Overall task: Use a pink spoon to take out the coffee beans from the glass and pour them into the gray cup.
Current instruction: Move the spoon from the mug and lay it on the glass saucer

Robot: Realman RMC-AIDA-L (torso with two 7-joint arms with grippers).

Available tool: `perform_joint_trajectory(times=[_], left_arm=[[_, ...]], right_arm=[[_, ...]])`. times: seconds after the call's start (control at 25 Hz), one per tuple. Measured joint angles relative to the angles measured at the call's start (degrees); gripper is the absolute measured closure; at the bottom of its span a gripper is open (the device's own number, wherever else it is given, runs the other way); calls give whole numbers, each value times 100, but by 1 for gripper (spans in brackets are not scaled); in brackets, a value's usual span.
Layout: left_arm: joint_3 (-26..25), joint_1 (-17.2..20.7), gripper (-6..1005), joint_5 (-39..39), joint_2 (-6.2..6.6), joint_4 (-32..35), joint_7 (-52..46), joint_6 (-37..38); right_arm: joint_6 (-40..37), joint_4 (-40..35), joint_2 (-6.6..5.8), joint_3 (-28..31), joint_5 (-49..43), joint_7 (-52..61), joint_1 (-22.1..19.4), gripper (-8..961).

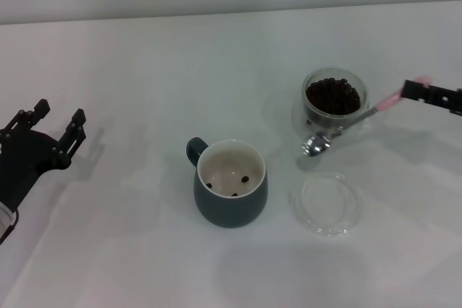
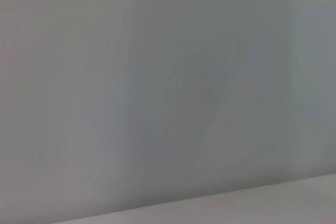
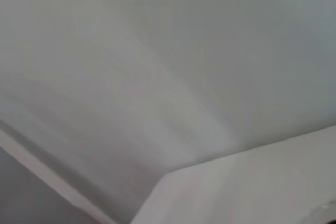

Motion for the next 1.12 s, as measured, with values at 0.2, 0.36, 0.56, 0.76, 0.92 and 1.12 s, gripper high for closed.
perform_joint_trajectory(times=[0.2,0.36,0.56,0.76,0.92,1.12], left_arm=[[0,-19,385,0,3,0,1,0],[0,-47,385,0,3,4,6,0],[0,-83,389,0,2,53,8,0],[1,-92,390,0,3,59,9,0],[1,-105,390,0,3,63,9,0],[1,-145,390,0,2,118,9,0]], right_arm=[[-138,-13,-124,-37,-175,-122,-143,805],[-225,-13,-163,-28,-462,-150,-174,805],[-318,-11,-152,-34,-717,-138,-168,805],[-324,38,-150,-54,-826,-87,-148,806],[-356,46,-125,-61,-949,-35,-136,806],[-506,59,-5,-76,-1182,-23,-69,806]])
